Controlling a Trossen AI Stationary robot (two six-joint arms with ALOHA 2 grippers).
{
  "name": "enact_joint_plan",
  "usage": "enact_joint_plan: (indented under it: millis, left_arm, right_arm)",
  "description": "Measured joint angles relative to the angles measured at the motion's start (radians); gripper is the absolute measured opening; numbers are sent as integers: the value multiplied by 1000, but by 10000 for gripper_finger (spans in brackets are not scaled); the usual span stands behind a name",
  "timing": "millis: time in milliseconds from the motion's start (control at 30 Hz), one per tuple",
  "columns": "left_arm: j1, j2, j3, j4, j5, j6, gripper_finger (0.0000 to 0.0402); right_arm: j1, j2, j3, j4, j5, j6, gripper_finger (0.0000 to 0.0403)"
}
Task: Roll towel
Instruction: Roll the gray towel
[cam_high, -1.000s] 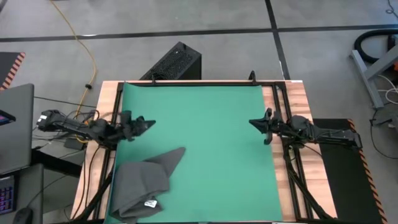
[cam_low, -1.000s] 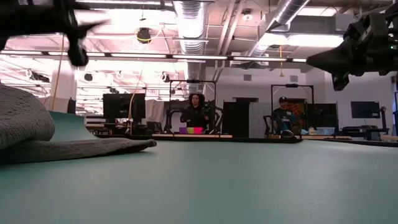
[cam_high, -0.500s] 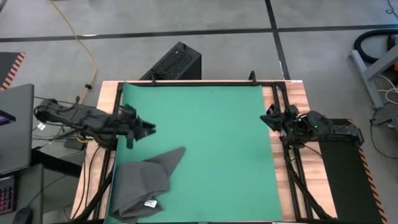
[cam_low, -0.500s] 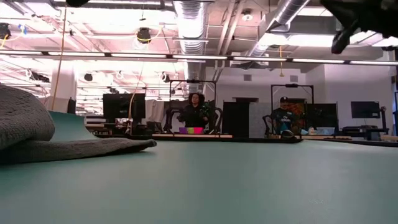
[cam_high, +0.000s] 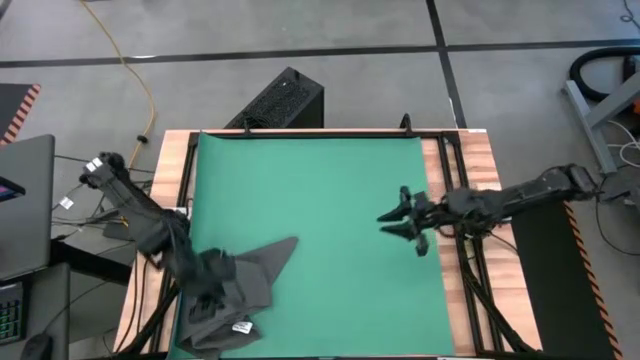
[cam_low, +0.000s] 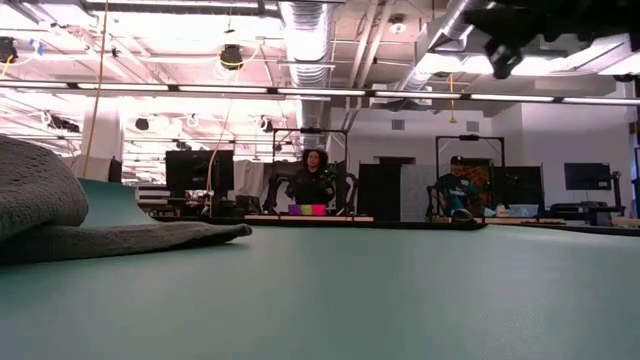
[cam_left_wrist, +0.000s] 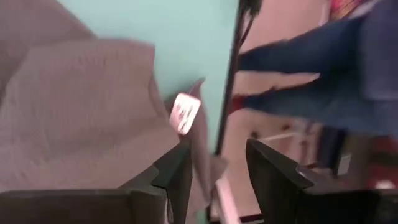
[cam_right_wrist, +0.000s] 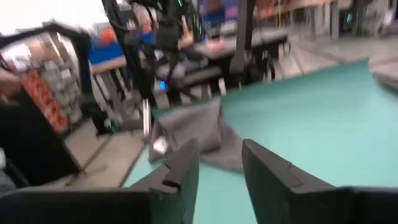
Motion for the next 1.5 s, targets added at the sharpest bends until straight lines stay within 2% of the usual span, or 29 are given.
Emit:
enact_joint_plan:
  millis: [233, 467, 567, 900, 1267, 1367, 1500]
  left_arm:
    - [-248, 145, 3, -41, -156, -153, 139]
    - [-359, 282, 3, -35, -206, -241, 139]
    - [-371, 328, 3, -36, -245, -265, 139]
    - [-378, 455, 3, -46, -249, -288, 139]
    - [-365, 465, 3, -230, -266, -470, 133]
    - [-346, 465, 3, -240, -259, -445, 106]
    - [-312, 465, 22, -242, -237, -393, 31]
  right_arm:
    - [11, 261, 134, 5, 8, -20, 196]
    - [14, 453, 230, 61, 7, -4, 200]
    - [17, 513, 260, 58, 6, 13, 199]
    - [17, 617, 301, 73, -1, 127, 199]
    - [24, 625, 302, 102, -6, 138, 198]
    - [23, 625, 302, 100, -6, 138, 198]
    - [23, 625, 302, 101, -6, 138, 196]
